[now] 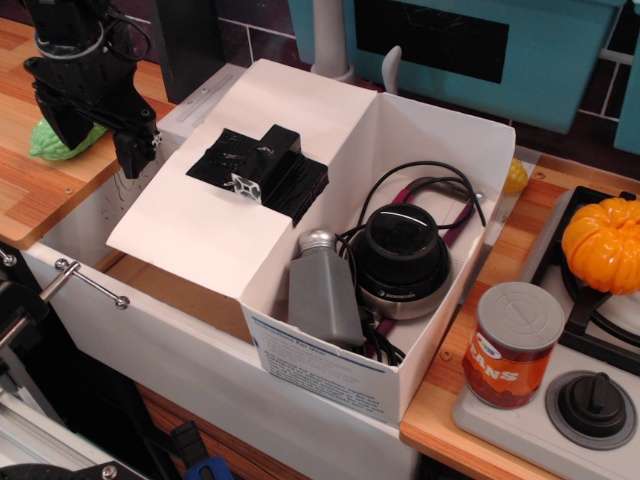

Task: Close white1fbox flap

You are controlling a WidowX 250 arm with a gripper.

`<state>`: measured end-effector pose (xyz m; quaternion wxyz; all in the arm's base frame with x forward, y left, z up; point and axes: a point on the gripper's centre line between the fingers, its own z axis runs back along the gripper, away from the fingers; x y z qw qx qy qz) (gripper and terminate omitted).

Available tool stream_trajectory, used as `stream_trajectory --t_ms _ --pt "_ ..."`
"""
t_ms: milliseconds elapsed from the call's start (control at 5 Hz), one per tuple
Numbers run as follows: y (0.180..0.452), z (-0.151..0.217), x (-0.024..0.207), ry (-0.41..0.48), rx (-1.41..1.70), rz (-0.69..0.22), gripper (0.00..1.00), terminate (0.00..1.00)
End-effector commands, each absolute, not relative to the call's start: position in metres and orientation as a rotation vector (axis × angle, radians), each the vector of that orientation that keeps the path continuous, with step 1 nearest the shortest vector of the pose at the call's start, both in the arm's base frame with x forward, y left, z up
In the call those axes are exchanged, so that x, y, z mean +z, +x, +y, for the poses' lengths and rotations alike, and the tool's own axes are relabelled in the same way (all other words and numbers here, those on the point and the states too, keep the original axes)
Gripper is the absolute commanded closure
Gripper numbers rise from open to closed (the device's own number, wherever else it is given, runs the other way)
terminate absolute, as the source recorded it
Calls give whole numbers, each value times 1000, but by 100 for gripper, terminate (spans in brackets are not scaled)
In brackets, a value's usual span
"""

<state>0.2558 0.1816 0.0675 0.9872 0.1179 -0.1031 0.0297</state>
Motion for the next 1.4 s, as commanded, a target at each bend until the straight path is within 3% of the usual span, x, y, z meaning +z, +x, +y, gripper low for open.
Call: stream_trajectory --t_ms 0,200,600,1000,1200 --pt "256 182 68 237 60 -207 0 0" --pt "261 182 69 105 0 -174 0 0" --pt "267 165 82 -82 -49 -212 0 0" --pt "270 130 110 -129 -19 -237 0 0" --pt "272 116 134 -106 -23 -221 0 0"
